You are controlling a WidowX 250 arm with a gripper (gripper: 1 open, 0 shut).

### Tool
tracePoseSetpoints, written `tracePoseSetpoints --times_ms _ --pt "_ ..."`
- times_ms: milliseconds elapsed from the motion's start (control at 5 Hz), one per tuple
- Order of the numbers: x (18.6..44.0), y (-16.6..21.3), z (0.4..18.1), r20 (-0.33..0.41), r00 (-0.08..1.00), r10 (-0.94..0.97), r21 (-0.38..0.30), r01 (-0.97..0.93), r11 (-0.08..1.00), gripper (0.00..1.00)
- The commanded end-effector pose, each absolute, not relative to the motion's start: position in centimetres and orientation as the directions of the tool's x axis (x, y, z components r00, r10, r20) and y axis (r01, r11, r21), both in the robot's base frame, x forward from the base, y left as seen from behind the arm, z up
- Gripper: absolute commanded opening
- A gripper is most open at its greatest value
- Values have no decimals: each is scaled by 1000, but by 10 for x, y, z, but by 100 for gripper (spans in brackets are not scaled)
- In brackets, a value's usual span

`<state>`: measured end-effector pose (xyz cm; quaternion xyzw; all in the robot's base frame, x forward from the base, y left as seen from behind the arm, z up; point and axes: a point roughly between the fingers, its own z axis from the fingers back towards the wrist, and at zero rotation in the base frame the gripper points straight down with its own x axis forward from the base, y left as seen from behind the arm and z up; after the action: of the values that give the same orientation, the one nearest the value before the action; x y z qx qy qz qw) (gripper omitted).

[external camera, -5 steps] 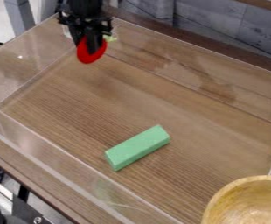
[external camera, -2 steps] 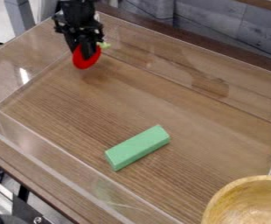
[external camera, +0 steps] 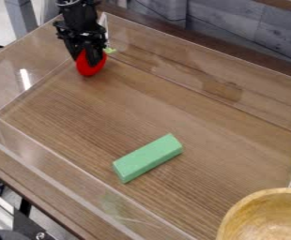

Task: Move the red fruit to the left

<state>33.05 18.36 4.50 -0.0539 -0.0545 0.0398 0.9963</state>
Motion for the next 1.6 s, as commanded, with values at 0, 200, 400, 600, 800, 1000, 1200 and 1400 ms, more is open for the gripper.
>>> tracePoseSetpoints --times_ms 0,200,400,600,800,1000,1200,1400 --pt "338 193 62 164 982 93 -107 -76 991 100" --pt "339 193 61 171 980 98 -117 -79 990 100" --pt "341 193 60 180 978 102 -128 -80 989 100" --pt "341 192 59 188 976 108 -138 -83 987 100" --pt "341 186 71 202 973 107 -142 -79 987 100" --pt "341 180 82 216 971 106 -145 -75 987 100" --pt "340 172 98 240 965 103 -146 -69 987 100" --pt "341 162 113 262 960 95 -147 -57 987 100"
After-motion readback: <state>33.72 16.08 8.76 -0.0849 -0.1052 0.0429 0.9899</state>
